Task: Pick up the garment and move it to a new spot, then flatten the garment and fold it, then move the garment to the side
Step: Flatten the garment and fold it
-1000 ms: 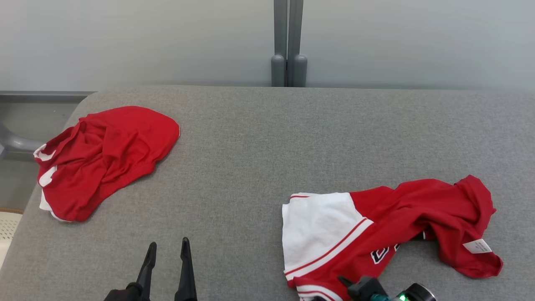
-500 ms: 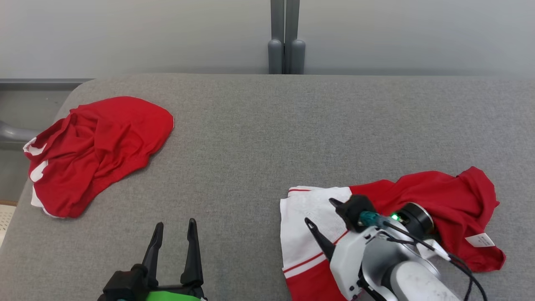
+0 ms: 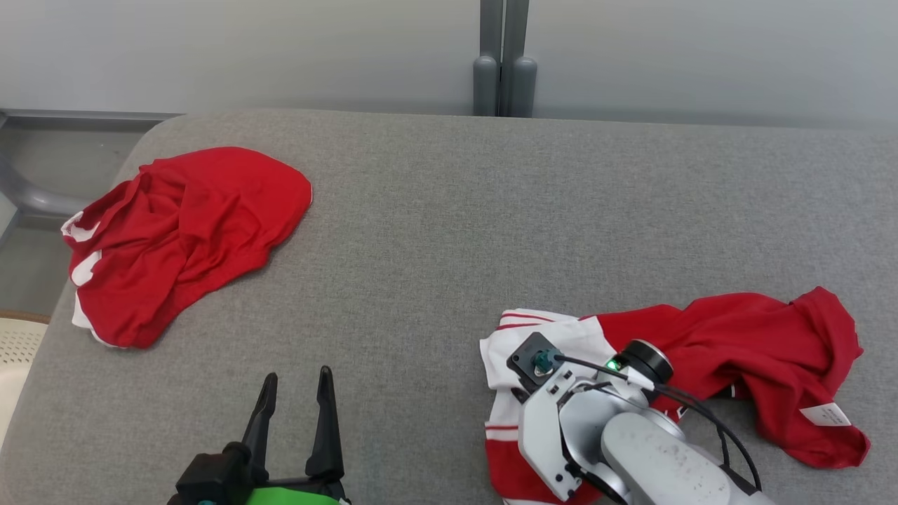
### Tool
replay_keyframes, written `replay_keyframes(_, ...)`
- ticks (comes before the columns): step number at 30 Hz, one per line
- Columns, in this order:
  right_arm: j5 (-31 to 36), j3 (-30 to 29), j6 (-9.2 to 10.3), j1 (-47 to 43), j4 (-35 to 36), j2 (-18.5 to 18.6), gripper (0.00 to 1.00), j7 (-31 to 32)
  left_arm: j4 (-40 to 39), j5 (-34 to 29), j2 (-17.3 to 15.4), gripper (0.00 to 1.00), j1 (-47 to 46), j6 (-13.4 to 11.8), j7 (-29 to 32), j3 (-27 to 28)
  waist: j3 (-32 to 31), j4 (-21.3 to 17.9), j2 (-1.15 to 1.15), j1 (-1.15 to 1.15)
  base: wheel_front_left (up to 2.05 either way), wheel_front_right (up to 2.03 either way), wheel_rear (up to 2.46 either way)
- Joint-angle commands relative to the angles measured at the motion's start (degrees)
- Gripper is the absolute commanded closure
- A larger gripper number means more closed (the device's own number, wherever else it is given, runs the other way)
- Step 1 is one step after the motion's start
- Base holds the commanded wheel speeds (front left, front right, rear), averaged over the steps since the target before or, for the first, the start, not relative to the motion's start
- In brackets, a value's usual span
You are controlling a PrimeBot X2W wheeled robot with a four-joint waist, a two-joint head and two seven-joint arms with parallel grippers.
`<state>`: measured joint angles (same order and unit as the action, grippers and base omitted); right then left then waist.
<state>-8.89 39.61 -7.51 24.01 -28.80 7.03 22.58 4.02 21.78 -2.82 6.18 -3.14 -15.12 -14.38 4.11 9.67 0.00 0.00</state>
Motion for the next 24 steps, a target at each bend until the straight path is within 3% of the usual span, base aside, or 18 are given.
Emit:
replay_keyframes(1, -0.21, -0.27, 0.05, 1.26, -0.52, -0.09, 1.0, -1.49, 0.02, 0.27, -0.16, 0.0, 0.52, -0.38, -0.03, 0.26, -0.43, 0.16, 0.0, 0.0, 0.0, 0.0, 0.0)
replay_keyframes(8, 2.11, -3.97, 0.04, 4.57, 2.3, -2.18, 1.0, -12.12, -0.04, -0.19, -0.15, 0.0, 1.05, -0.4, -0.02, 0.59, -1.87, -0.07, 0.0, 0.0, 0.0, 0.0, 0.0)
replay_keyframes(11, 0.2, 4.28, 0.01, 5.22, 3.68, -2.57, 1.0, -16.52, 0.13, -0.41, -0.16, 0.0, 1.05, -0.11, -0.03, 0.4, -2.53, 0.19, 0.0, 0.0, 0.0, 0.0, 0.0)
replay_keyframes(15, -6.05, 20.41, 0.07, 7.9, 2.57, 1.95, 1.0, -19.19, 0.37, -0.44, -0.15, 0.0, 0.44, 0.09, -0.03, -0.05, -2.84, 1.51, 0.0, 0.0, 0.0, 0.0, 0.0)
replay_keyframes(18, -9.15, 26.99, 0.06, 8.93, 0.27, 4.0, 0.96, -19.85, 0.38, -0.22, -0.16, 0.0, 0.77, -0.11, -0.03, 0.11, -2.92, 2.23, 0.0, 0.0, 0.0, 0.0, 0.0)
replay_keyframes(19, -9.93, 27.63, 0.06, 9.48, -0.55, 4.3, 0.08, -21.01, 0.33, -0.23, -0.15, 0.0, 1.12, -0.17, -0.03, 0.14, -2.93, 2.41, 0.0, 0.0, 0.0, 0.0, 0.0)
replay_keyframes(20, -10.75, 27.76, 0.06, 9.39, -1.39, 4.62, 0.0, -21.34, 0.31, -0.22, -0.15, 0.0, 1.46, -0.24, -0.03, 0.21, -2.99, 2.52, 0.0, 0.0, 0.0, 0.0, 0.0)
replay_keyframes(24, -12.67, 27.08, 0.06, 8.7, -2.16, 5.77, 0.0, -23.85, 0.08, -0.24, -0.15, 0.0, 2.95, -0.48, -0.03, 0.86, -3.62, 2.28, 0.0, 0.0, 0.0, 0.0, 0.0)
